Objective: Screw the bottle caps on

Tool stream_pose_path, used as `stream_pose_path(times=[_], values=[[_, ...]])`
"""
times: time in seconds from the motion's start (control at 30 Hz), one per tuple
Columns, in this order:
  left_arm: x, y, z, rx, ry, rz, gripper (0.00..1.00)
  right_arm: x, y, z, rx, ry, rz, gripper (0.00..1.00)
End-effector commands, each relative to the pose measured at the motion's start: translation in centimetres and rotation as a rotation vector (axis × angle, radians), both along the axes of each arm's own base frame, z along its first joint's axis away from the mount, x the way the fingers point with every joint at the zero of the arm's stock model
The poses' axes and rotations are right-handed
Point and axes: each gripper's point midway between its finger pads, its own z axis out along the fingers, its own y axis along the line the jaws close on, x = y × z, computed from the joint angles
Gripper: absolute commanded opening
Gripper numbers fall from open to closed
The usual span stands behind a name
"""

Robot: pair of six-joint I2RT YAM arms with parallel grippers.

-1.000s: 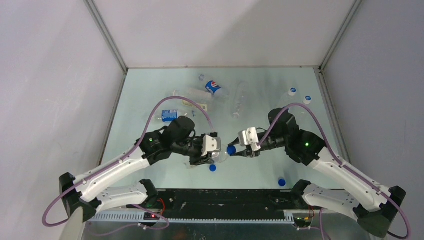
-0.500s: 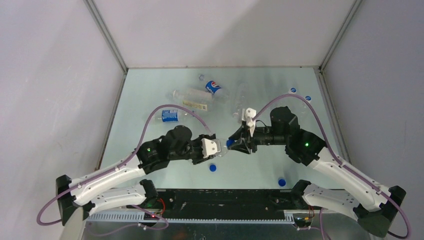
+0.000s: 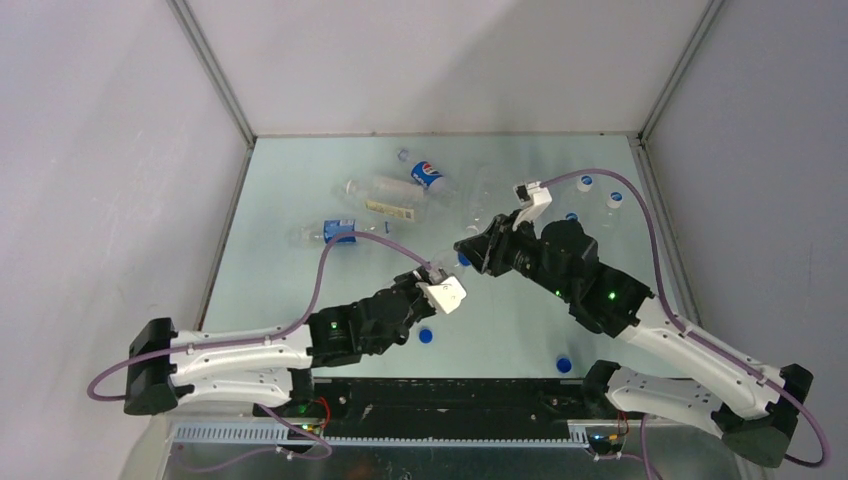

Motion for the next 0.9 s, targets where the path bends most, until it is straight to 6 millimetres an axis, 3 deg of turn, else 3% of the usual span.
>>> stream_pose_path(times=[0.0,0.13,0.33,0.6,0.8,0.87], values=[[1.4,-0.2,5.8,-0.330,-0.020,0.140,0.13,0.2,0.2,4.0,0.108,-0.088,-0.052,0.28],[0.9,-0.4,5.0,-0.365,0.036,0.107,0.13,0.0,0.0,5.2,0.092,-0.180,-0.022,0.51],[0.4,-1.1,5.2,-0.406,0.070,0.053,0.14,-0.8,1.2,5.8,0.100,-0.227,0.056,0.64],[-0.1,-1.9,5.5,-0.424,0.080,0.000,0.14,-0.1,1.4,6.5,0.194,-0.226,0.005,0.55],[-0.2,-1.8,6.0,-0.453,0.076,-0.005,0.14,0.0,1.7,6.2,0.193,-0.223,0.009,0.39],[-0.2,-1.7,6.1,-0.457,0.077,-0.003,0.17,0.0,1.5,6.0,0.166,-0.242,0.010,0.27]])
